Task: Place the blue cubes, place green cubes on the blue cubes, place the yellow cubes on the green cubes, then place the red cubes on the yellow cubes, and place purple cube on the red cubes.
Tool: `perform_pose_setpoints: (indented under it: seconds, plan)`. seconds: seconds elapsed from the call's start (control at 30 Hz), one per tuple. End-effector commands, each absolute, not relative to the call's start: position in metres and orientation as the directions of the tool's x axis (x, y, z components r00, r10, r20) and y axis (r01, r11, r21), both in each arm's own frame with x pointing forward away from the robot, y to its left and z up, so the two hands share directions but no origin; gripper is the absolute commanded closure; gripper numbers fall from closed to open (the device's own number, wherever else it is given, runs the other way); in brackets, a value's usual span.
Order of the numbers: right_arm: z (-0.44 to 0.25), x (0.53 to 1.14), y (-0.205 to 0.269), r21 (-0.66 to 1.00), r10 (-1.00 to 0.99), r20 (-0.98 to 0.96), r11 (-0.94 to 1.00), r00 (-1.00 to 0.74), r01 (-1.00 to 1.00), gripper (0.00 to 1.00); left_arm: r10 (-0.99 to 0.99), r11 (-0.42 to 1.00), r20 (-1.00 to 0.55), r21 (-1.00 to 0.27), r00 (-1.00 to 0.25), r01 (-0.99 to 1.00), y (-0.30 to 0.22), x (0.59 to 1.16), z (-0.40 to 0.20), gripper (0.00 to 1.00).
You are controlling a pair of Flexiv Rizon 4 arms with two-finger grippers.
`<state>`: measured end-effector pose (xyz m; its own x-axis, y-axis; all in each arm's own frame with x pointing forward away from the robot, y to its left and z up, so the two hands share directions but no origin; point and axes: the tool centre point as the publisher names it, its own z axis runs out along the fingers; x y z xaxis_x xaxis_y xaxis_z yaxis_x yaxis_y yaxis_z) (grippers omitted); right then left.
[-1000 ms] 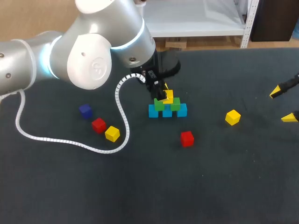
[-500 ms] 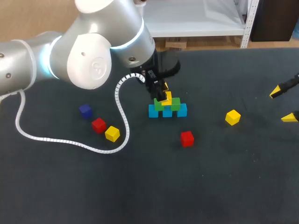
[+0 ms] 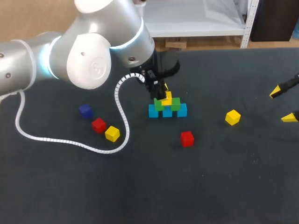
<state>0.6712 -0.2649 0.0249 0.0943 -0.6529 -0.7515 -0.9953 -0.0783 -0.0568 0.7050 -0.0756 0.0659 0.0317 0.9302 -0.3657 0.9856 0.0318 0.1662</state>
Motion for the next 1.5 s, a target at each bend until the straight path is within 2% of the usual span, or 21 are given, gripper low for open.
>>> perform_pose_setpoints:
  seconds: [0.03,0.37,0.53,0.6,0.63,0.67,0.7,1.07,1.27,1.5]
  plan:
    - [0.025,0.671,-0.265,-0.058,-0.652,-0.752,-0.079,0.095,-0.995,0.0,0.93,0.028,-0.366,0.165,0.034,0.986,-0.077,0.708,0.065,0.75]
    - [0.025,0.671,-0.265,-0.058,-0.652,-0.752,-0.079,0.095,-0.995,0.0,0.93,0.028,-0.366,0.166,0.035,0.986,-0.077,0.709,0.065,0.73]
    - [0.025,0.671,-0.265,-0.058,-0.652,-0.752,-0.079,0.095,-0.995,0.0,0.93,0.026,-0.367,0.167,0.037,0.986,-0.077,0.71,0.065,0.62]
    - [0.025,0.671,-0.265,-0.058,-0.652,-0.752,-0.079,0.095,-0.995,0.0,0.929,0.022,-0.367,0.168,0.042,0.986,-0.077,0.71,0.066,0.49]
    - [0.025,0.671,-0.265,-0.058,-0.652,-0.752,-0.079,0.095,-0.995,0.0,0.929,0.021,-0.367,0.168,0.043,0.986,-0.077,0.71,0.066,0.24]
    - [0.025,0.671,-0.265,-0.058,-0.652,-0.752,-0.079,0.095,-0.995,0.0,0.929,0.02,-0.367,0.167,0.043,0.986,-0.077,0.71,0.066,0.14]
    - [0.025,0.671,-0.265,-0.058,-0.652,-0.752,-0.079,0.095,-0.995,0.0,0.929,0.02,-0.367,0.166,0.043,0.986,-0.077,0.71,0.066,0.0]
    - [0.025,0.671,-0.265,-0.058,-0.652,-0.752,-0.079,0.095,-0.995,0.0,0.929,0.023,-0.367,0.177,0.044,0.984,-0.064,0.704,0.084,0.0]
    - [0.025,0.671,-0.265,-0.058,-0.652,-0.752,-0.079,0.095,-0.995,0.0,0.933,0.015,-0.354,0.213,0.063,0.977,-0.04,0.69,0.101,0.0]
    - [0.025,0.671,-0.265,-0.058,-0.652,-0.752,-0.079,0.095,-0.995,0.0,0.949,-0.018,-0.308,0.185,0.076,0.983,-0.001,0.663,0.102,0.0]
